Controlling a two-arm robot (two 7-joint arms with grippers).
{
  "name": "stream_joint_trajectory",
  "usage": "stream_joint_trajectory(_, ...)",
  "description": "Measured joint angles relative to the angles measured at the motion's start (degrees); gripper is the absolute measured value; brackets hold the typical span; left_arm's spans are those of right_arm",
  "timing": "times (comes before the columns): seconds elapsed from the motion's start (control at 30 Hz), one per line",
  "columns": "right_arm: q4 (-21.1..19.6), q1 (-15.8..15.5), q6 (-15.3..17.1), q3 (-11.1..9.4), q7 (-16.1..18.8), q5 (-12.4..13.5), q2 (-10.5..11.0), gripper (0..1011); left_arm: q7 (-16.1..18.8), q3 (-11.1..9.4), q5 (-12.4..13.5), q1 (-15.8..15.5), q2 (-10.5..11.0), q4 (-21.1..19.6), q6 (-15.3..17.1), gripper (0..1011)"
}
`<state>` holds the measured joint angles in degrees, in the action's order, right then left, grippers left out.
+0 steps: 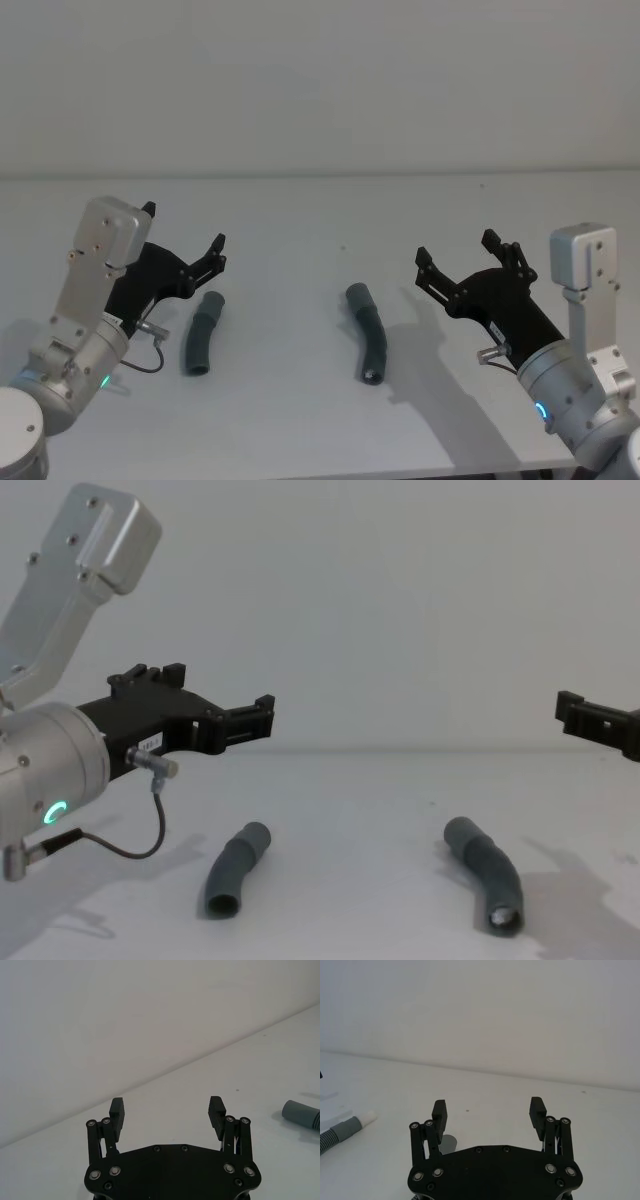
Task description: Use both hands to pick up one end of the pipe from the table, align the ends, and insert them.
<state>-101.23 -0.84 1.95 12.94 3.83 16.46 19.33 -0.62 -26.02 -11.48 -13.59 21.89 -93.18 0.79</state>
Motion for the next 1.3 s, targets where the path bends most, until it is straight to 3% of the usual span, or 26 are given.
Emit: stream_joint_trajectory(1.3, 0.00, 0.00, 0.00, 0.00, 0.00, 0.00, 0.00, 1002, 0.00, 0.00, 0.00, 0.00, 0.00, 0.00, 0.00, 1001)
